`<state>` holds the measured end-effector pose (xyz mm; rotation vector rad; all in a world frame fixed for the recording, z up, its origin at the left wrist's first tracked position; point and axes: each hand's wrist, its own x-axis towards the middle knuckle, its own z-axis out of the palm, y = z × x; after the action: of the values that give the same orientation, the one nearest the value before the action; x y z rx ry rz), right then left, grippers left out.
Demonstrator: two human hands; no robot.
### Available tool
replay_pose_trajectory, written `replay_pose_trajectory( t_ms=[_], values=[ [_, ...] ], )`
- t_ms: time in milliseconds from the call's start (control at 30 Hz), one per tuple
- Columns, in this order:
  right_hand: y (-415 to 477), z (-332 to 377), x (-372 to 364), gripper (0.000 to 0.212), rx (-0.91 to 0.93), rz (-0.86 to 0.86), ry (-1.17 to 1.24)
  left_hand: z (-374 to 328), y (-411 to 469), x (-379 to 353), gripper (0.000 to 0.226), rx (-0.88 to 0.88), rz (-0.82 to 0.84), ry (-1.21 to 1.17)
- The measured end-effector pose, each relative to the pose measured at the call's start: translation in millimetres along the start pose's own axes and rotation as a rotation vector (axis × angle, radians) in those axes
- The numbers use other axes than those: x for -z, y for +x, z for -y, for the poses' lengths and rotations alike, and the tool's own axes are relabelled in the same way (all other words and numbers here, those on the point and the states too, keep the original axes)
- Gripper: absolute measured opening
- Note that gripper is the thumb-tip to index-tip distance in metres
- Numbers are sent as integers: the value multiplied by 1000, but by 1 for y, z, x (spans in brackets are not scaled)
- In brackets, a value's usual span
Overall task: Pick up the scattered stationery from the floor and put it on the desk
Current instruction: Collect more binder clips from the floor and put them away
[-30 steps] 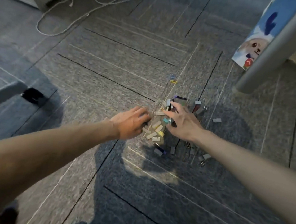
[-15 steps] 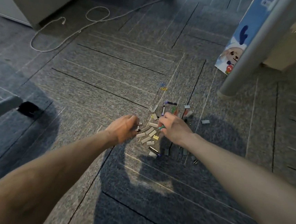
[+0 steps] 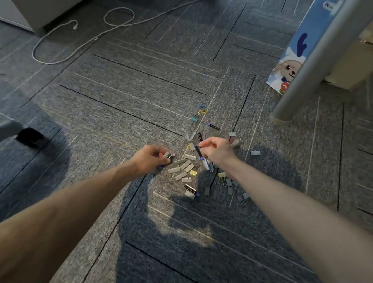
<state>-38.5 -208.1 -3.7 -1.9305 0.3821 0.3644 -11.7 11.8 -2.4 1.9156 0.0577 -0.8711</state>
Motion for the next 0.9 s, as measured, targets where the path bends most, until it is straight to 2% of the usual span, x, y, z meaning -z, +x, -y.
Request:
replay_pose_trajectory(
  t_ms=[100,167,267,367,500,567,600,667,767,833,900],
  values=[
    [-3,0,-6,15,76,12,-179,-1,-2,5,19,12,-39,-46],
    [-6,3,-11,15,140,26,-206,-3,-3,11,20,23,-25,-118],
    [-7,3,-17,13,189,29,-197,-4,-3,22,25,59,25,-409],
    [-6,1,-20,13,280,34,-314,-7,-8,27,16,50,78,-681],
    [-6,1,-23,37,468,132,-648,-4,-14,32,12,28,166,-959],
    [-6,2,-26,50,488,238,-795,-1,-16,33,6,44,133,-978],
    [-6,1,-29,53,485,274,-843,1,-15,33,14,66,91,-918],
    [-5,-4,-34,50,476,293,-857,3,-17,30,30,91,-23,-618],
    [-3,-8,-41,40,480,297,-836,14,-18,26,27,-37,-142,195],
    [-1,-5,-41,39,436,325,-840,25,-17,28,18,-199,-80,564],
    [1,-3,-40,46,401,354,-834,30,-17,30,17,-283,15,755]
  ],
)
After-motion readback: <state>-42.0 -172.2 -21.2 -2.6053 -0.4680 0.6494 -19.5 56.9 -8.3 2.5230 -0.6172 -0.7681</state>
